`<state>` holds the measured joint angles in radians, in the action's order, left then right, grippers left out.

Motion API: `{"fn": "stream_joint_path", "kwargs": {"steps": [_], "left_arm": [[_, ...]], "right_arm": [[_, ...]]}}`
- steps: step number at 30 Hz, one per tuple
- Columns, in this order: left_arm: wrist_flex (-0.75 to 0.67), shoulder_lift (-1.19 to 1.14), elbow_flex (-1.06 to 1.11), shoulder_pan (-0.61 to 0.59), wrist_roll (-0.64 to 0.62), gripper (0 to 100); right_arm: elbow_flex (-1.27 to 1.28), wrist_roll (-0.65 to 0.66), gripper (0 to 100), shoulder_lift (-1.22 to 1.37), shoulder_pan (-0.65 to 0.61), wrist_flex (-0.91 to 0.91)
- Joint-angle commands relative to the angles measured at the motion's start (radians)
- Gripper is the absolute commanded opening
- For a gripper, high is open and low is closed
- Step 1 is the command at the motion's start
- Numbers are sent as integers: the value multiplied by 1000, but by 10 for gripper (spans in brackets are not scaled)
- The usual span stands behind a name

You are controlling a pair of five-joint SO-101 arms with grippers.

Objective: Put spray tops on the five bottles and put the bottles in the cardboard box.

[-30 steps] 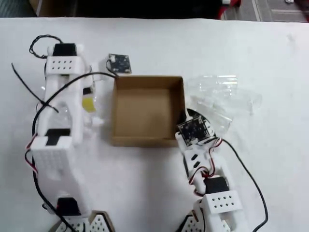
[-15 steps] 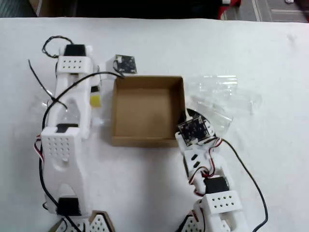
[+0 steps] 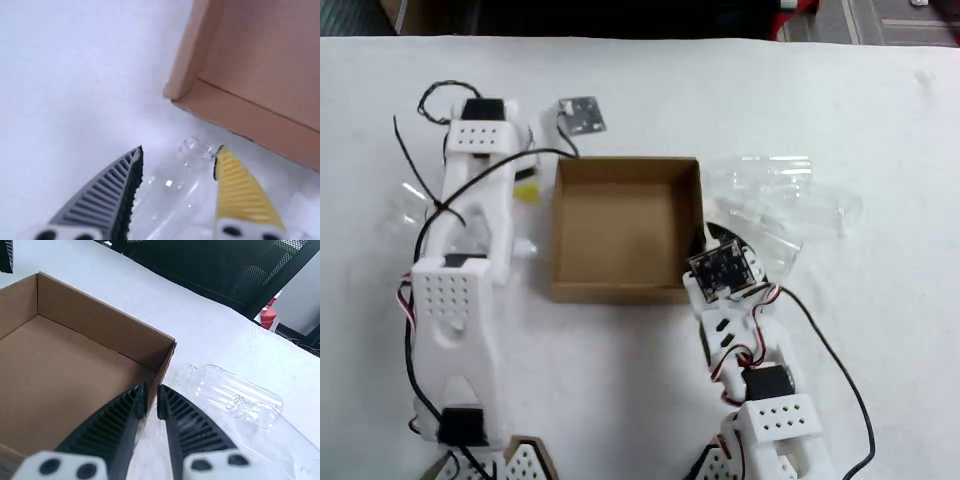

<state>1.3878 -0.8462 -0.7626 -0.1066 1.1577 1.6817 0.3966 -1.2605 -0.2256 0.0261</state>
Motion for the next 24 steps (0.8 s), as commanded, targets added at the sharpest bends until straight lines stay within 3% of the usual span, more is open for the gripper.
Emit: {"fn": "stream_joint_path", "kwargs": {"steps": [1, 10, 15, 24], "left_arm": [[18, 10, -97, 8, -71, 218], [18, 12, -100, 28, -63, 219], [172, 10, -100, 48, 155, 219], [180, 10, -92, 25, 199, 219]], "right_arm": [[11, 2, 25, 5, 8, -21], [11, 2, 25, 5, 8, -21], [11, 2, 25, 5, 8, -21], [11, 2, 25, 5, 8, -21]]}}
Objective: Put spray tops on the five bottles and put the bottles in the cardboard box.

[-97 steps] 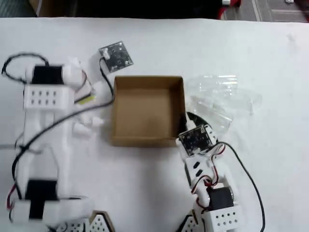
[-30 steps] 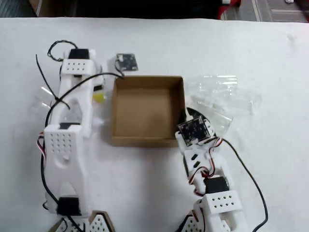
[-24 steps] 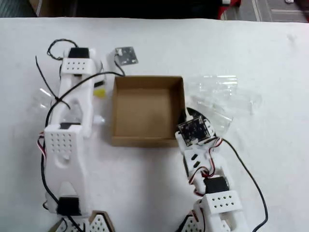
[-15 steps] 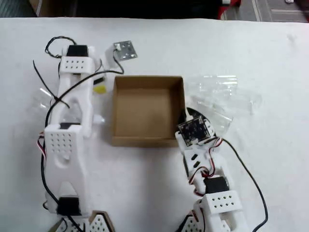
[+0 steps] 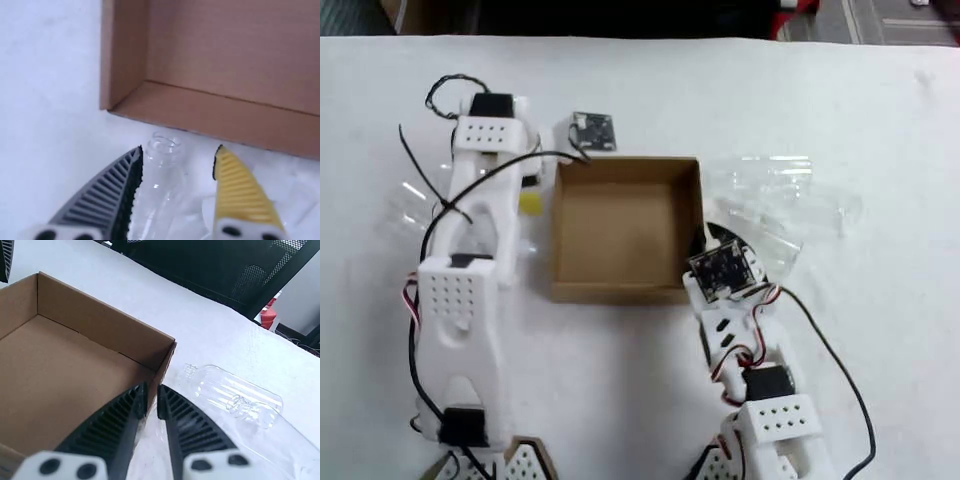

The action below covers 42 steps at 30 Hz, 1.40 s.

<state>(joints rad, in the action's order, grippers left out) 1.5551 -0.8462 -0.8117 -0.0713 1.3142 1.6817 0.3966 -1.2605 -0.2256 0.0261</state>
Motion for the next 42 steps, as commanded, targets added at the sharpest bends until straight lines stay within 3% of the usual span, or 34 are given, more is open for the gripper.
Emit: {"fn": "stream_joint_path", "kwargs": {"steps": [1, 17, 20, 42], "left_arm": [[11, 8, -43, -10, 48, 217], [-48, -61, -52, -8, 55, 215], [-55, -70, -52, -5, 55, 215], [-25, -74, -117, -39, 81, 214]], "right_arm": [[11, 2, 25, 5, 8, -21], [11, 3, 25, 5, 8, -21], [11, 63, 25, 7, 2, -16], [11, 80, 25, 7, 1, -15]]}}
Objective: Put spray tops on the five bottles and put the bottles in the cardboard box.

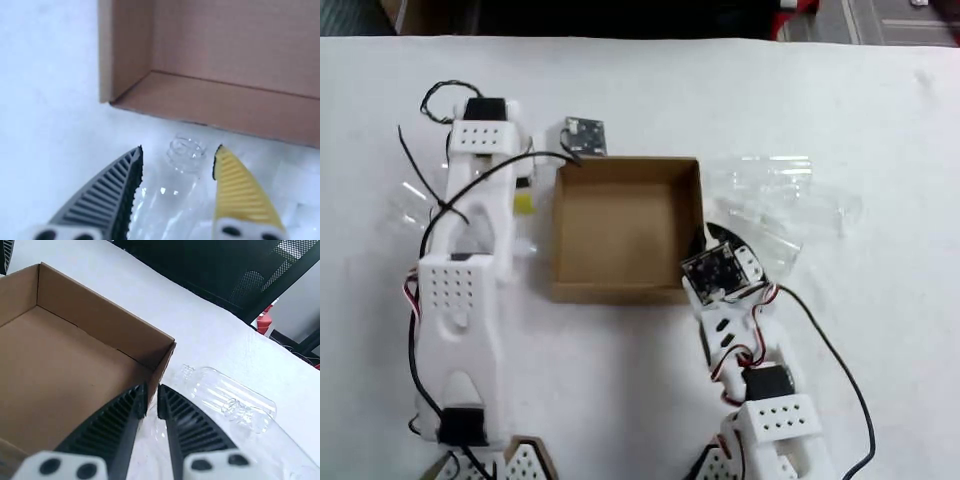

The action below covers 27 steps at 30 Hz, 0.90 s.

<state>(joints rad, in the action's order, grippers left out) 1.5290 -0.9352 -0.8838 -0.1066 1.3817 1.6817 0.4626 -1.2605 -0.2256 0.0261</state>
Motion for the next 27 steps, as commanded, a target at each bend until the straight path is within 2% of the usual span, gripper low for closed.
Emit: {"fn": "stream_joint_path", "kwargs": {"steps": [1, 4, 8, 16, 19, 22, 27], "left_arm": [[2, 15, -44, -4, 14, 214], [3, 15, -44, -4, 15, 201], [2, 5, -43, -2, 25, 129], [8, -62, -54, 8, 64, 120], [11, -28, -54, 12, 63, 106], [49, 31, -54, 13, 63, 20], [135, 137, -54, 30, 60, 21]], "right_arm": [[11, 14, 25, 7, 1, -15], [11, 14, 25, 7, 1, -15], [11, 15, 25, 7, 1, -15], [11, 17, 25, 7, 1, -15], [11, 17, 25, 7, 1, -16], [11, 17, 25, 7, 1, -19], [11, 18, 25, 7, 1, -19]]}}
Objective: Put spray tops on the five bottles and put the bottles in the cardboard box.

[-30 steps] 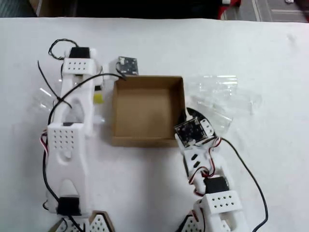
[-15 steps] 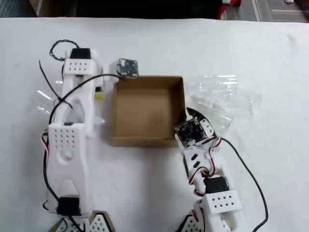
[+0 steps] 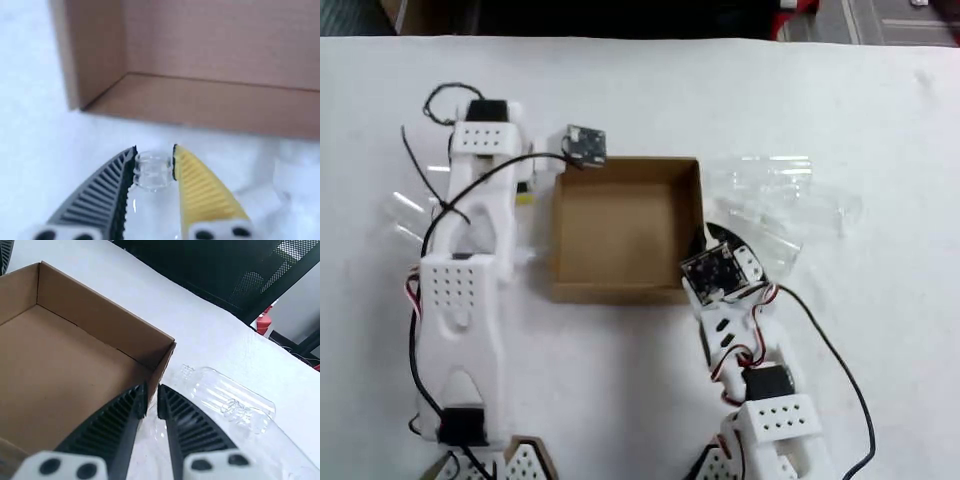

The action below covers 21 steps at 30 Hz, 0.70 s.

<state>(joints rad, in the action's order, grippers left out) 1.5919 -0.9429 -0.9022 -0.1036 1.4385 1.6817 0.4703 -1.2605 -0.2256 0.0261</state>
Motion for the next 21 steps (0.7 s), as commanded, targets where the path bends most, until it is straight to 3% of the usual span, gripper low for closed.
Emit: {"fn": "stream_joint_path", "kwargs": {"steps": [1, 5, 15, 21], "left_arm": [[94, 163, -35, 39, -15, 23], [124, 262, -35, 79, -161, 23], [120, 627, -35, 255, -720, 23], [14, 734, -31, 283, -1076, 23]], "right_arm": [[11, 11, 25, 7, 2, -19], [11, 11, 25, 7, 7, -19], [11, 11, 25, 7, 10, -18], [11, 11, 25, 7, 10, -16]]}}
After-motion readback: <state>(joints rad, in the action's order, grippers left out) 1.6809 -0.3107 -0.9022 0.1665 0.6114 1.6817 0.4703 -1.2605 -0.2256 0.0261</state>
